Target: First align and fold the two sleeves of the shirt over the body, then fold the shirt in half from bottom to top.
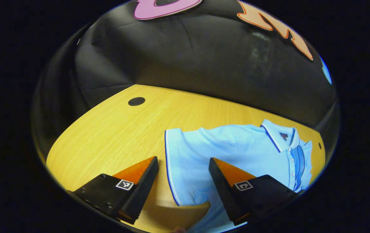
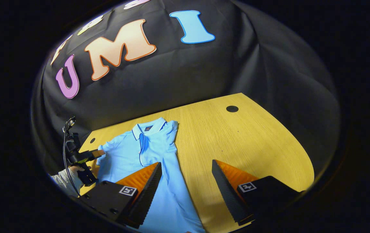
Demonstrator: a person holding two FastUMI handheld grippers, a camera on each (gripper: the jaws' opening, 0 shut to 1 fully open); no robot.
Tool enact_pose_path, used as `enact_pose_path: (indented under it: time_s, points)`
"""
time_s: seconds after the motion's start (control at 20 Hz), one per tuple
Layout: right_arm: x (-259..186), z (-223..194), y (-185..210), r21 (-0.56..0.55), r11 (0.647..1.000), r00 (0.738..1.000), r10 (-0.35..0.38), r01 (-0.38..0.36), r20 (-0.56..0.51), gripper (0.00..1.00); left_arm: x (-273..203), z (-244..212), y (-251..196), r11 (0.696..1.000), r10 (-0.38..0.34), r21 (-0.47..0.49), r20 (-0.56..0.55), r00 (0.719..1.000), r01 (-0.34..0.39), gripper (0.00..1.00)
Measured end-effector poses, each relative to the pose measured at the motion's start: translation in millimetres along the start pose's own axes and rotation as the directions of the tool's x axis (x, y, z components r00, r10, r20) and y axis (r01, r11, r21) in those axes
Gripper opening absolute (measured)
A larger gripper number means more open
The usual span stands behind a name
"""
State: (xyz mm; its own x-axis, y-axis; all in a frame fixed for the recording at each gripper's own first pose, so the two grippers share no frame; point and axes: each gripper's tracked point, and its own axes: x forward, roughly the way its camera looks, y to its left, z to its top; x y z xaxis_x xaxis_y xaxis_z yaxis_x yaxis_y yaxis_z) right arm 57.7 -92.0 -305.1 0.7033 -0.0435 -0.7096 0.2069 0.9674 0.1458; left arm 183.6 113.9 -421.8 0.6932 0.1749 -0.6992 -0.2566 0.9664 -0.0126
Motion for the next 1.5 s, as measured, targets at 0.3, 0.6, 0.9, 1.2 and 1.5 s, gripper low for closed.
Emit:
enact_pose_path:
  time_s: [0.3, 0.6, 0.9, 1.2, 1.5]
  points:
    - [-2.8, -5.0, -11.3, 0.0, 1.0, 1.0, -0.007, 0.007, -0.013, 0.98, -0.1, -0.7, -9.5, 0.999, -0.017, 0.028, -0.01, 1.0, 0.018, 0.8]
    - [-8.7, -5.9, -22.3, 0.029, 0.999, 1.0, -0.015, 0.015, -0.01, 0.98, 3.8, 3.8, -29.8, 0.993, -0.085, 0.084, -0.012, 0.996, 0.086, 0.0]
    - [-32.2, -7.5, -36.5, 0.024, 0.999, 0.999, -0.035, 0.034, 0.006, 0.97, -10.3, 8.8, -57.8, 0.993, -0.103, 0.057, -0.026, 0.994, 0.105, 0.0]
    - [-51.8, -25.5, -45.7, 0.052, 0.998, 0.999, -0.033, 0.034, -0.01, 0.98, -37.0, 30.9, -114.3, 0.974, -0.205, 0.105, 0.028, 0.978, 0.201, 0.0]
    - [-63.7, -29.1, -55.1, 0.082, 0.996, 1.0, -0.03, 0.03, -0.01, 0.98, -51.2, 19.0, -169.7, 0.945, -0.283, 0.171, 0.0, 0.959, 0.278, 0.0]
